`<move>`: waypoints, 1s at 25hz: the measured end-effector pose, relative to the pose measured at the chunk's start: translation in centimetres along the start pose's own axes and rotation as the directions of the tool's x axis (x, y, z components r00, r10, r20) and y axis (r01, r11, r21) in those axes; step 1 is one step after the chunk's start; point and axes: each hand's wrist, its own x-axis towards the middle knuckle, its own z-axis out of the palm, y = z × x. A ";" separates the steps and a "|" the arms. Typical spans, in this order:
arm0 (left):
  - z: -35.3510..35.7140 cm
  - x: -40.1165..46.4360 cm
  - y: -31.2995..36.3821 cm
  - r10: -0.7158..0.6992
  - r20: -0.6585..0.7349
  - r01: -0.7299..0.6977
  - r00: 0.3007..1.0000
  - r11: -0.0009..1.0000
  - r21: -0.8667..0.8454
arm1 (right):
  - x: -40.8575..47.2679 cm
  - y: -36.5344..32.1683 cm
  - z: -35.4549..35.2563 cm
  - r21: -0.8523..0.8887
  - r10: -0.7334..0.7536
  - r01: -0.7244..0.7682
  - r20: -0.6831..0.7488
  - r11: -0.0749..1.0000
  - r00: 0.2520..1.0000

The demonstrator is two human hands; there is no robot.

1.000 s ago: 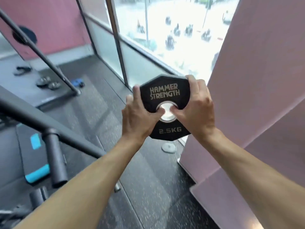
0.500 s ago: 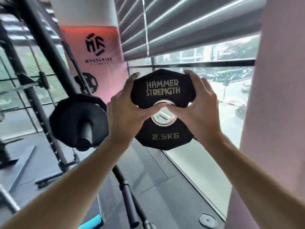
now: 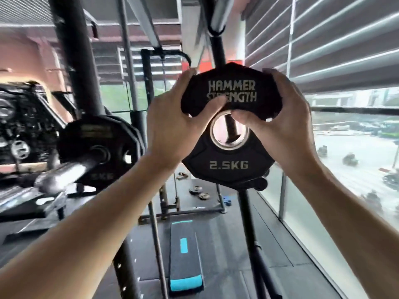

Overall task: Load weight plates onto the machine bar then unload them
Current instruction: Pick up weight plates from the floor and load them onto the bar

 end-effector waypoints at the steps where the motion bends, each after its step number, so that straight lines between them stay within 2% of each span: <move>1: -1.8 0.4 -0.9 -0.003 0.000 0.003 1.000 1.000 0.022 | 0.0 -1.1 1.6 0.016 0.005 -0.005 0.005 1.000 1.000; 11: -16.5 -0.2 -8.7 -0.130 -0.039 0.135 0.991 0.968 0.210 | -2.1 -10.1 15.6 0.249 0.007 -0.059 0.204 0.967 0.979; 17: -22.4 -3.2 -13.3 -0.220 -0.049 0.224 0.974 0.928 0.299 | -6.1 -13.0 21.8 0.233 0.005 -0.090 0.340 0.968 0.940; 22: -23.6 -6.6 -17.8 -0.279 -0.035 0.274 0.960 0.903 0.332 | -9.2 -12.7 25.8 0.215 0.040 -0.154 0.458 0.964 0.888; 25: -23.4 -7.5 -20.8 -0.270 0.000 0.256 0.963 0.914 0.314 | -10.4 -12.0 27.8 0.188 0.066 -0.177 0.481 0.966 0.874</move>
